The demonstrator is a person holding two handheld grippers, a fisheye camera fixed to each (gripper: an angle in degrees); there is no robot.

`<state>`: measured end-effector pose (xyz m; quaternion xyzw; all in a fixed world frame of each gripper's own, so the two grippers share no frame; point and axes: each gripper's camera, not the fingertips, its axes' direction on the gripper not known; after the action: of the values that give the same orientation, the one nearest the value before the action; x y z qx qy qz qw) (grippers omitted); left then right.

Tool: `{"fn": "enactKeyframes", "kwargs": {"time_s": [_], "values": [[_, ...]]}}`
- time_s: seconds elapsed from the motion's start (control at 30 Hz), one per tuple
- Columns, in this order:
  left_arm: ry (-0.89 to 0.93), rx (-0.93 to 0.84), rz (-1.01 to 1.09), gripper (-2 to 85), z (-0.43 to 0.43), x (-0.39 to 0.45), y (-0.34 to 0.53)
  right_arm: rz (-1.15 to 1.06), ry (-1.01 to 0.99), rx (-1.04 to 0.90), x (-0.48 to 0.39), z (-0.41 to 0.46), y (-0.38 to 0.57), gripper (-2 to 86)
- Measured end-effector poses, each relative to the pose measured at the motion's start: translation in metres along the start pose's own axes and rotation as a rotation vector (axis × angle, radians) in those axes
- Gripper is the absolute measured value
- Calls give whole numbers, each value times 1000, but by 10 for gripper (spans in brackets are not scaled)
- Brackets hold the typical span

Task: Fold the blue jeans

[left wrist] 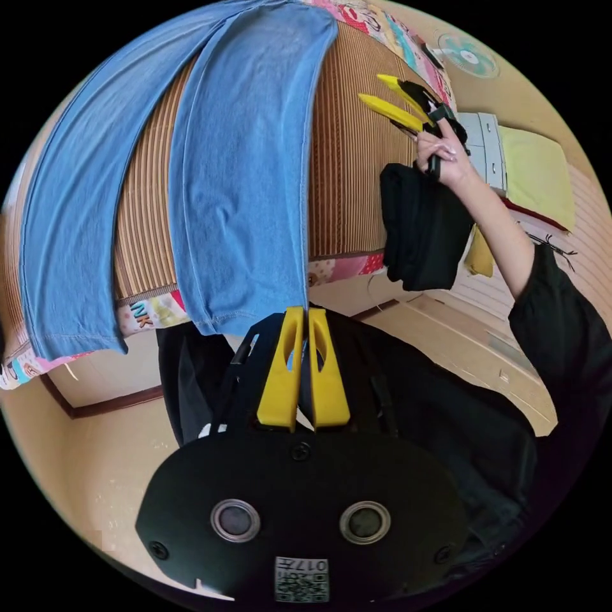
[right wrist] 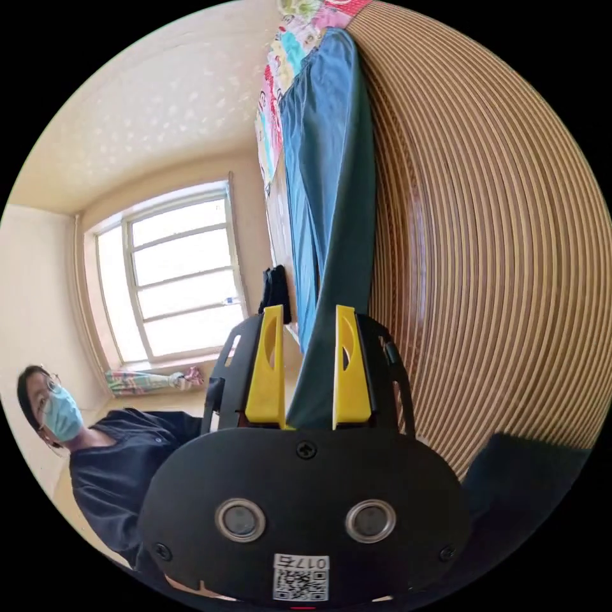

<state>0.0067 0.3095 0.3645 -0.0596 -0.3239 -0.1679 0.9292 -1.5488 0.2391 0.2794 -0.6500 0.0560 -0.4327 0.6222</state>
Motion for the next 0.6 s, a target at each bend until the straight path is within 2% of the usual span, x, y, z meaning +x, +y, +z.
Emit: {"fn": "enactKeyframes", "kwargs": {"time_s": [0.27,0.47,0.6], "values": [[96,11,-90,-10,-10,-34,9,126,105,332,-4,0,-170,125],[211,37,-166,-10,-27,-66,24,112,44,540,-24,16,-252,94],[261,55,-188,-10,-42,-85,35,102,95,613,-43,35,-291,68]]}}
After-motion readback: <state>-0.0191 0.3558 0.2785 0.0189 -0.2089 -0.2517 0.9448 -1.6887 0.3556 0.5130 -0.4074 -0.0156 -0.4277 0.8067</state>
